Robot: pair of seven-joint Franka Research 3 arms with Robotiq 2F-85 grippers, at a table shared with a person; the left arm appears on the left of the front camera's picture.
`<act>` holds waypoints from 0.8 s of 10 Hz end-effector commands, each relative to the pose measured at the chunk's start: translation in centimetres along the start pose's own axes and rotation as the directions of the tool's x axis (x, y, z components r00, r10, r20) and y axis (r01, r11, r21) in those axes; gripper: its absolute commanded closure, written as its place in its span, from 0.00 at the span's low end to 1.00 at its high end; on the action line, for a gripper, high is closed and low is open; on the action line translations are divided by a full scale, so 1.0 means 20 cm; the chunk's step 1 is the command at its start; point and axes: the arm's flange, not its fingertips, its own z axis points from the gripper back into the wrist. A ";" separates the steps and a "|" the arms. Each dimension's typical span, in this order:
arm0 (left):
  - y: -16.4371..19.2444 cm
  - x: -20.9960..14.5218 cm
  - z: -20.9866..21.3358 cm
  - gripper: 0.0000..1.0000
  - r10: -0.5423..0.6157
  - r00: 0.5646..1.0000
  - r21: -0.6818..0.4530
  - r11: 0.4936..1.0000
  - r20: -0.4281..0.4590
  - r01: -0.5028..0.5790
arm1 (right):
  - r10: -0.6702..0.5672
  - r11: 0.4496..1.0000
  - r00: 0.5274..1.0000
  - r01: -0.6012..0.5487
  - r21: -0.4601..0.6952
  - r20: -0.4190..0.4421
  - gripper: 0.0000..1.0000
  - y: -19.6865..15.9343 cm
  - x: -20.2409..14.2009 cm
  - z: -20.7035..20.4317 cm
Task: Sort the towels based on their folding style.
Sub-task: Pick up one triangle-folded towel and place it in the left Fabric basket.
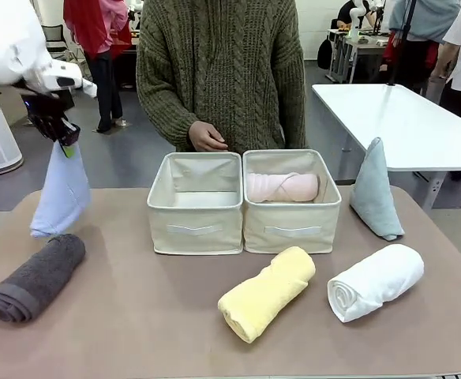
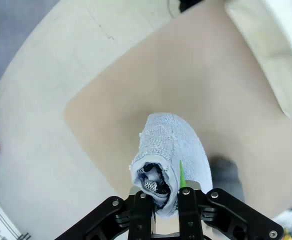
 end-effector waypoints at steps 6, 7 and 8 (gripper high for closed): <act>-0.29 -0.55 0.63 1.00 -0.211 0.977 -0.036 0.977 -0.029 0.210 | 0.016 1.000 1.000 -0.017 0.020 0.024 0.00 0.00 0.01 0.00; -0.29 -0.64 0.62 0.85 -0.199 0.980 -0.050 0.979 -0.029 0.197 | 0.016 1.000 1.000 -0.017 0.020 0.024 0.00 0.00 0.01 0.00; -0.36 -0.61 0.63 0.85 -0.275 0.961 -0.030 0.961 0.018 0.275 | 0.016 1.000 1.000 -0.017 0.020 0.024 0.00 0.00 0.01 0.00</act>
